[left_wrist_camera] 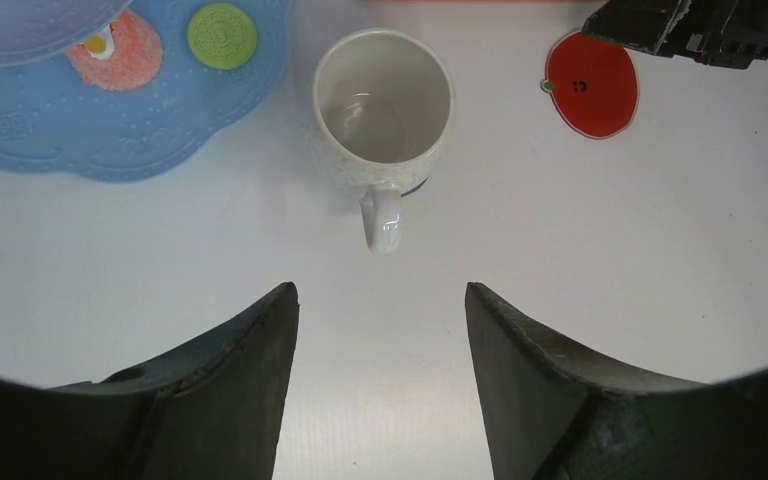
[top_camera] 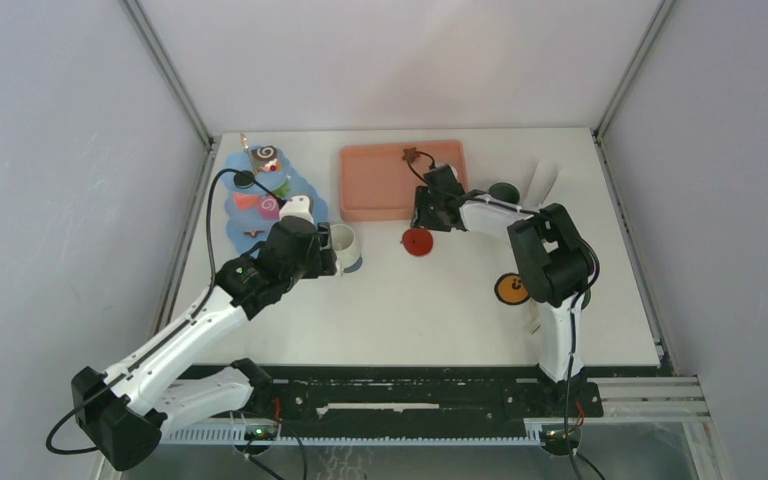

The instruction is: Serve the afternoon tea

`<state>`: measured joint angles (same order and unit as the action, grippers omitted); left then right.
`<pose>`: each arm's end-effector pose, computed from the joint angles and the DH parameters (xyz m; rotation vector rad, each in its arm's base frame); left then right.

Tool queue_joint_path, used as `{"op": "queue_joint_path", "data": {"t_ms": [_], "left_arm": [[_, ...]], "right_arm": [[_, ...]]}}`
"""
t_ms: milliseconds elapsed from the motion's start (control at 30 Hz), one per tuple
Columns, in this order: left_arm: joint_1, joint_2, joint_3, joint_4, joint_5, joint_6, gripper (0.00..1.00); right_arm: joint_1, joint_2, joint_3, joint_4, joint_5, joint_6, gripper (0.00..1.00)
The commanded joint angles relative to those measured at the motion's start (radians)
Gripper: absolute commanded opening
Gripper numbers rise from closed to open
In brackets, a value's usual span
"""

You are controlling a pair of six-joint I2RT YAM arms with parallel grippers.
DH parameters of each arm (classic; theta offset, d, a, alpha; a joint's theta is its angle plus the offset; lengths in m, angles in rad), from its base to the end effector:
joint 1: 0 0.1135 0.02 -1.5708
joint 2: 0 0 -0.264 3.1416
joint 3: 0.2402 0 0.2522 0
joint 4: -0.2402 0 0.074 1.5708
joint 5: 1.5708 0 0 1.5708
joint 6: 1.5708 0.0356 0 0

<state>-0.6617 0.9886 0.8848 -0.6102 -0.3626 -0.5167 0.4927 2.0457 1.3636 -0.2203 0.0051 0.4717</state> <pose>0.1701 -0.1165 0.2980 -0.0247 2.2392 -0.2262 0.3848 0.2064 0.1544 -0.0242 2.5179 0.3997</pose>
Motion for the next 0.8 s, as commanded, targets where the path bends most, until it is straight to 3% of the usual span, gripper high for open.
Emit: {"op": "queue_joint_path", "data": {"t_ms": [0, 533, 767], "left_arm": [[-0.003, -0.027, 0.039, 0.007, -0.01, -0.008, 0.67], [-0.003, -0.028, 0.027, 0.007, -0.005, -0.011, 0.67], [-0.003, -0.047, 0.035, 0.011, 0.012, -0.01, 0.67]], "right_arm": [[0.026, -0.031, -0.029, -0.013, 0.019, 0.0, 0.58], [0.117, -0.142, -0.115, 0.003, 0.022, 0.093, 0.58], [0.068, -0.458, -0.231, -0.109, 0.262, 0.05, 0.62]]}}
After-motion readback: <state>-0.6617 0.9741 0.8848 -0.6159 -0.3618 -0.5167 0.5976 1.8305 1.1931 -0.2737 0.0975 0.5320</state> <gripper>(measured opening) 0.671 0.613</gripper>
